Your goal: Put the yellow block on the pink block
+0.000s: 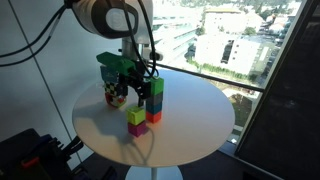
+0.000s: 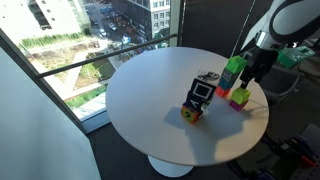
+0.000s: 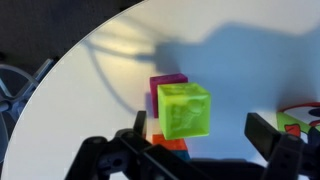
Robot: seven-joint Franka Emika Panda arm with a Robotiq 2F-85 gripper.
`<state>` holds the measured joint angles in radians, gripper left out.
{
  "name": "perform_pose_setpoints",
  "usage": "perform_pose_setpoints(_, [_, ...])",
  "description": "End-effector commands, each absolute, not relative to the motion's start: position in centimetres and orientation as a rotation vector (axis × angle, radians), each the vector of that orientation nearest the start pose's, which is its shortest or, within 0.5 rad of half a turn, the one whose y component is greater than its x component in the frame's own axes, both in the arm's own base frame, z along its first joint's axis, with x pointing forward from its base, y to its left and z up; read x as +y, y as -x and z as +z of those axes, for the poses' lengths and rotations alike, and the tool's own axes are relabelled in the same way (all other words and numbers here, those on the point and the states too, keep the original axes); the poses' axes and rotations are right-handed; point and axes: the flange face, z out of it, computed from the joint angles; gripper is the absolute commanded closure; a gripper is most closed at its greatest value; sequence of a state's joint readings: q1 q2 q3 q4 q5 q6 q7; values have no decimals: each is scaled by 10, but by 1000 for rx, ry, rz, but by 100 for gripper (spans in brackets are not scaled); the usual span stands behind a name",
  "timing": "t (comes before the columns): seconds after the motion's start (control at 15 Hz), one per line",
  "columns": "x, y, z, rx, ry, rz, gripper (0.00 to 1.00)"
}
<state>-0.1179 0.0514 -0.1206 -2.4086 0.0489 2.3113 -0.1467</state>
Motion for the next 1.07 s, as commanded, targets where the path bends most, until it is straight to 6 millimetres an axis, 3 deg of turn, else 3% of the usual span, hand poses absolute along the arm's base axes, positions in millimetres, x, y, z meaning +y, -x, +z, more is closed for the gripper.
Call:
perform_pose_setpoints(0.0, [-112, -458, 305, 178, 3081, 233, 0])
perform_pose_setpoints(1.0, [-110, -424, 387, 204, 3139, 223, 0])
